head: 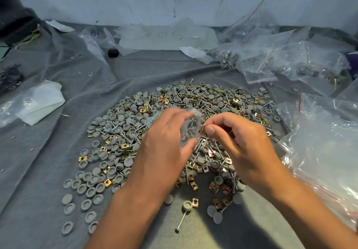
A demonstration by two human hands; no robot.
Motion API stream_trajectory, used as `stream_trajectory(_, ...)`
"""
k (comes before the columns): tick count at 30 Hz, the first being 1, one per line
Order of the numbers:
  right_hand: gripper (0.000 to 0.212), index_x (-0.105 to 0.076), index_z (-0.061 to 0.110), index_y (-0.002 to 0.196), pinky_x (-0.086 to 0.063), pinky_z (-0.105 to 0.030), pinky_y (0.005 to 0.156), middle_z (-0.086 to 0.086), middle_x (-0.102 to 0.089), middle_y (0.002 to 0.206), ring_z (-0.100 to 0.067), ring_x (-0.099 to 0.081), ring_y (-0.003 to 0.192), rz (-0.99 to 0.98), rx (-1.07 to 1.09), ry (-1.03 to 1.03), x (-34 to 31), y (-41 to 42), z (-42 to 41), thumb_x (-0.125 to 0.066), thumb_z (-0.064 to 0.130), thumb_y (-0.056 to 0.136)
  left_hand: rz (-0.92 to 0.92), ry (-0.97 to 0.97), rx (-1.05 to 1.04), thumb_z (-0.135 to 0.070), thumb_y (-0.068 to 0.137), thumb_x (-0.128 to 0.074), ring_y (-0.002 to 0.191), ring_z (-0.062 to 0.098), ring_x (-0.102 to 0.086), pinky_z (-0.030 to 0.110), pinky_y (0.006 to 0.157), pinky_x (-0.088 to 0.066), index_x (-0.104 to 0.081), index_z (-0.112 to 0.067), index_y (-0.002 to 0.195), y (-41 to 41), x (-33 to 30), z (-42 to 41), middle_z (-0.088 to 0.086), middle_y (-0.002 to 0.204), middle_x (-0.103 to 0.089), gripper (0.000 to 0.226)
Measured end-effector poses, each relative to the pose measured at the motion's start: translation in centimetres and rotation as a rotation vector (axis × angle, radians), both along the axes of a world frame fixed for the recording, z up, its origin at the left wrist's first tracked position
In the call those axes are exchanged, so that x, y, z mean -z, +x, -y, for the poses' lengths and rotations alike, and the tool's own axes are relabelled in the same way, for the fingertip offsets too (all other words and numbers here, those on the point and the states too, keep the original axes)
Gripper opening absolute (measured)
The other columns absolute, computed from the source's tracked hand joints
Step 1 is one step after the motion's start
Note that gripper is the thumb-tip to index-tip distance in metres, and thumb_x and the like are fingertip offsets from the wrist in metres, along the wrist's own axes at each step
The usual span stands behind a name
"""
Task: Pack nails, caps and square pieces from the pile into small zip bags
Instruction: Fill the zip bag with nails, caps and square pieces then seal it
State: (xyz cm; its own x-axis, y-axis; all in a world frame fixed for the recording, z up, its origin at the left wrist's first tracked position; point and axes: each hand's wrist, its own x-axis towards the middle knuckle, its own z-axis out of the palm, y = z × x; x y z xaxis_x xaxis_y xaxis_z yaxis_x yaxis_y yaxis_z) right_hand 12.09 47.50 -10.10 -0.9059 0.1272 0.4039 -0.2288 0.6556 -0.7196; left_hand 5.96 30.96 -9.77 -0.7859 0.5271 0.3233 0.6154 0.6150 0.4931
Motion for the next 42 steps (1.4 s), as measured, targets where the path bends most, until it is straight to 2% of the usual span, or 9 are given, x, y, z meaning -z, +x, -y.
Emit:
stream_trajectory(5, 0.016, -0.073, 0.016, 0.108, -0.044, -0.007, 0.075, 0.017, -0.063, 0.094, 0.009, -0.059, 0.086, -0.129, 0.079, 0.148, 0.6, -0.8, 0.8, -0.066, 0.021, 0.095, 0.003, 0.022, 0.004, -0.027, 0.079, -0.079, 0.086, -0.005, -0.042, -0.004, 0.086, -0.034, -0.057, -0.022, 0.134, 0.0, 0.0, -0.1, -0.015, 0.123, -0.055, 0.06)
stream_trajectory(11, 0.017, -0.076, 0.016, 0.11, -0.054, -0.02, 0.077, 0.009, -0.072, 0.099, 0.0, -0.066, 0.089, -0.149, 0.113, 0.134, 0.9, -1.1, 1.1, -0.07, 0.018, 0.094, 0.0, 0.025, 0.002, -0.026, 0.08, -0.08, 0.087, -0.005, -0.042, -0.004, 0.087, -0.034, -0.058, -0.022, 0.134, -0.1, 0.1, 0.0, -0.014, 0.122, -0.057, 0.058)
stream_trajectory(14, 0.019, -0.075, 0.016, 0.109, -0.055, -0.016, 0.074, 0.011, -0.073, 0.097, 0.002, -0.067, 0.085, -0.169, 0.112, 0.133, 0.7, -1.0, 1.4, -0.074, 0.018, 0.089, 0.005, 0.023, 0.005, -0.026, 0.08, -0.08, 0.086, -0.005, -0.042, -0.004, 0.087, -0.035, -0.058, -0.022, 0.134, -0.1, 0.0, 0.0, -0.015, 0.122, -0.056, 0.058)
stream_trajectory(17, 0.014, -0.072, 0.016, 0.1, -0.053, -0.012, 0.068, 0.014, -0.071, 0.086, -0.001, -0.068, 0.079, -0.143, 0.1, -0.034, 0.5, -0.7, 1.1, -0.076, 0.02, 0.087, 0.012, 0.019, 0.003, -0.028, 0.08, -0.079, 0.086, -0.004, -0.045, -0.003, 0.084, -0.037, -0.058, -0.023, 0.134, -0.1, 0.0, 0.0, -0.015, 0.124, -0.056, 0.059)
stream_trajectory(23, 0.021, -0.073, 0.017, 0.107, -0.058, -0.029, 0.083, 0.005, -0.075, 0.098, -0.016, -0.073, 0.094, -0.044, 0.023, -0.378, 0.1, -0.3, 0.1, -0.073, 0.011, 0.088, 0.026, 0.01, -0.006, -0.027, 0.08, -0.078, 0.085, -0.001, -0.049, -0.007, 0.088, -0.032, -0.057, -0.022, 0.134, 0.0, -0.1, 0.1, -0.014, 0.125, -0.056, 0.058)
stream_trajectory(27, 0.022, -0.071, 0.03, 0.112, -0.051, -0.015, 0.074, 0.018, -0.069, 0.098, -0.004, -0.066, 0.092, 0.058, 0.021, -0.168, -0.4, -0.1, -0.4, -0.062, 0.029, 0.092, 0.037, 0.021, -0.003, -0.029, 0.082, -0.076, 0.085, -0.002, -0.05, -0.008, 0.089, -0.03, -0.057, -0.024, 0.135, 0.0, -0.1, 0.2, -0.016, 0.124, -0.055, 0.057)
stream_trajectory(33, 0.009, -0.058, 0.047, 0.093, -0.048, -0.008, 0.071, 0.024, -0.067, 0.086, 0.008, -0.063, 0.085, 0.382, -0.137, 0.167, -0.5, 0.4, -0.7, -0.064, 0.046, 0.086, 0.022, 0.018, -0.008, -0.035, 0.08, -0.07, 0.088, -0.004, -0.047, -0.006, 0.09, -0.031, -0.056, -0.024, 0.135, -0.1, -0.2, 0.2, -0.017, 0.123, -0.054, 0.057)
stream_trajectory(37, 0.02, -0.053, 0.042, 0.094, -0.054, -0.023, 0.073, 0.019, -0.065, 0.088, 0.001, -0.062, 0.083, 0.474, -0.256, 0.372, 0.5, 1.1, 0.8, -0.067, 0.027, 0.091, 0.024, 0.021, -0.011, -0.035, 0.08, -0.071, 0.089, -0.005, -0.048, -0.005, 0.093, -0.031, -0.056, -0.025, 0.134, -0.1, -0.2, 0.3, -0.019, 0.122, -0.053, 0.057)
stream_trajectory(42, 0.014, -0.051, 0.034, 0.1, -0.051, -0.033, 0.077, 0.015, -0.058, 0.1, -0.012, -0.058, 0.092, 0.484, -0.187, 0.535, 0.6, 1.6, 2.7, -0.061, 0.043, 0.095, 0.03, 0.014, -0.016, -0.033, 0.08, -0.075, 0.088, -0.003, -0.051, -0.008, 0.091, -0.029, -0.056, -0.024, 0.134, -0.1, -0.2, 0.2, -0.017, 0.124, -0.055, 0.058)
